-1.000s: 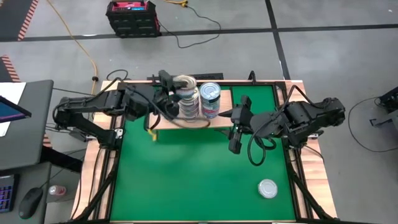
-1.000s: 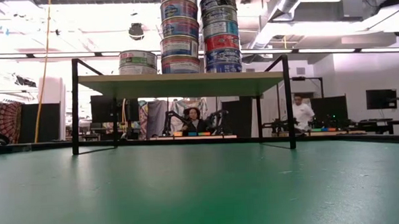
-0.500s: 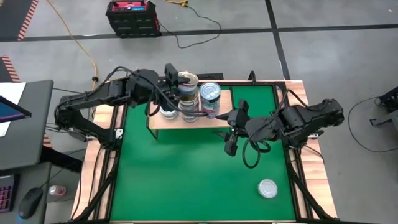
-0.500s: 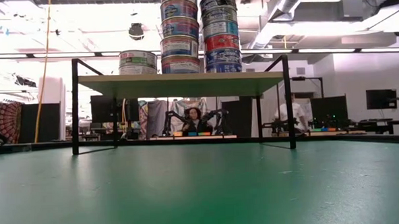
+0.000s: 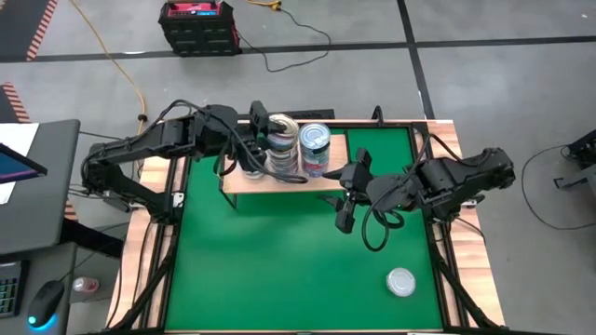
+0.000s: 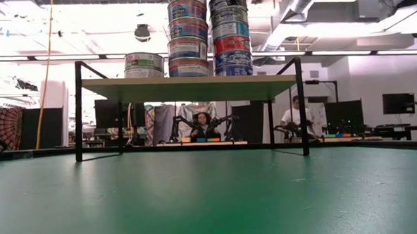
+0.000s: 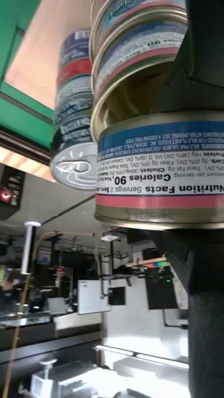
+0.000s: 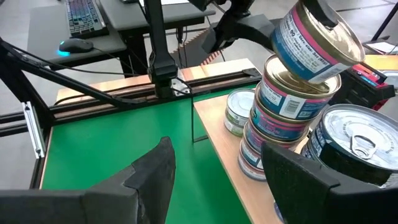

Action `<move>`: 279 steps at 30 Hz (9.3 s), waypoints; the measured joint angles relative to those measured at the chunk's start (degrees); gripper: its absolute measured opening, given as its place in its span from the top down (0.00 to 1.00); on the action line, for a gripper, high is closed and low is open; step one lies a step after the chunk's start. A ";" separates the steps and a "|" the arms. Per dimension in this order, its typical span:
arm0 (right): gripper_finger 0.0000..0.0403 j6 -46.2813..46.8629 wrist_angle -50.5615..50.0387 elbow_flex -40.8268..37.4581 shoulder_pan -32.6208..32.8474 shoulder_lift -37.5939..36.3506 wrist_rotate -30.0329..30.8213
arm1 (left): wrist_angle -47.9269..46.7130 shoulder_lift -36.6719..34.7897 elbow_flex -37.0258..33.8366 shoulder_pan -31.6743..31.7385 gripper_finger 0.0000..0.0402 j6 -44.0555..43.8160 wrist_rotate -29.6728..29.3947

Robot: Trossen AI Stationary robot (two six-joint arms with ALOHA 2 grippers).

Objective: Stack canned seafood by type on shelf
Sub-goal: Stack the pink tuna can on top of the pink tuna cans, then stack the green and white tuna can on top of the green and white tuna cans

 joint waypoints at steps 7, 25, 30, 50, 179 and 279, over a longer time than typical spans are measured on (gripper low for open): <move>0.34 -0.02 0.36 0.00 0.00 0.00 -0.02 | -0.02 -0.02 0.00 -0.28 0.51 0.97 2.72; 0.34 -0.12 0.28 0.00 0.00 0.00 -0.02 | 0.18 -0.82 0.00 -3.59 0.31 -6.23 -4.66; 0.34 -0.13 0.28 0.00 0.00 0.00 0.00 | -2.52 -2.55 0.02 -4.71 0.31 -10.49 -4.19; 0.34 8.80 -15.79 1.39 0.10 -0.44 -21.73 | 4.19 -3.81 0.20 -16.82 0.31 -31.67 -2.19; 0.61 13.60 4.17 -39.06 17.97 -2.14 -17.58 | 27.43 21.53 -11.58 -30.83 0.22 -87.81 -4.32; 0.20 14.93 3.46 -15.98 12.83 -7.53 13.94 | -43.45 -0.24 -11.63 -10.10 0.64 -62.09 -39.37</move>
